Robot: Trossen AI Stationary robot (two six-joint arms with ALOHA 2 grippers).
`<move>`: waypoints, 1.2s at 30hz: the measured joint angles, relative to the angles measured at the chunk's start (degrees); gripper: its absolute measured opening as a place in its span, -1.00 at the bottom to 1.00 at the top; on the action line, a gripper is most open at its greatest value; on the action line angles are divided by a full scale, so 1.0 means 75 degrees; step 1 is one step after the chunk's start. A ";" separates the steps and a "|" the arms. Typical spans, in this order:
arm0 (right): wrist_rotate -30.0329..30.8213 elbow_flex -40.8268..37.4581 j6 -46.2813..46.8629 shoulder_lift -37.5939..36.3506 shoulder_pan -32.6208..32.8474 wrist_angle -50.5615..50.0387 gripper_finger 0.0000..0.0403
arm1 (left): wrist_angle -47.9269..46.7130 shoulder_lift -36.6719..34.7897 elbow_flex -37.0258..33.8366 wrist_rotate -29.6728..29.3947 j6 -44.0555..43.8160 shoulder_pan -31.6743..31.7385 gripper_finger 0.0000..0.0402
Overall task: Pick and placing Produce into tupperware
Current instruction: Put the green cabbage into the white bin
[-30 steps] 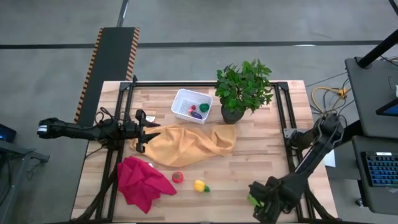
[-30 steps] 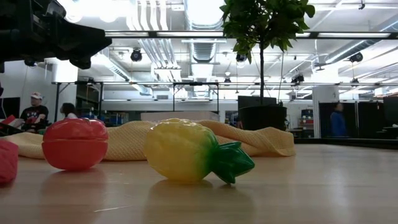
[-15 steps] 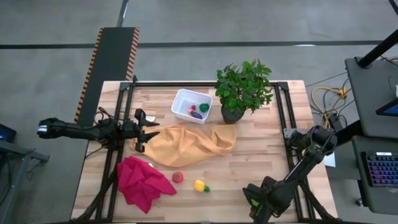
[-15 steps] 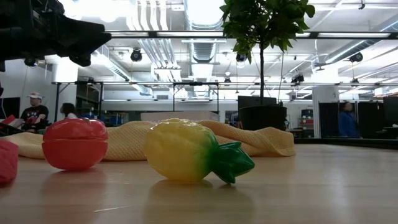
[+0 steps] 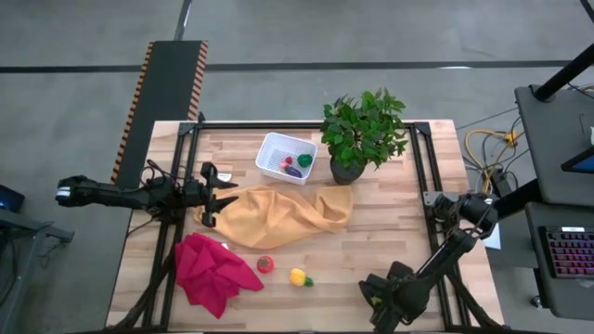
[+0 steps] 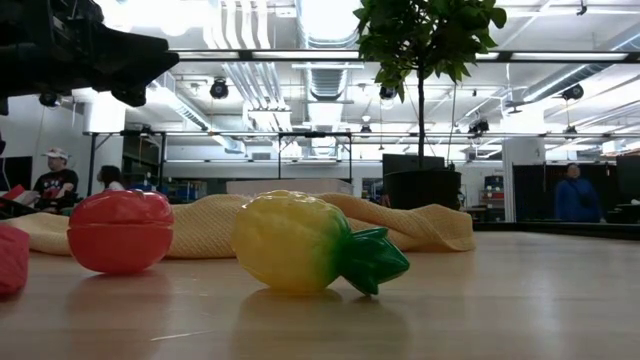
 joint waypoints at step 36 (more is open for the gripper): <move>0.2139 0.0179 -0.0575 -0.0079 -0.1016 -0.0142 -0.06 | -0.0003 0.0003 0.0000 0.0003 -0.0006 0.0000 -0.24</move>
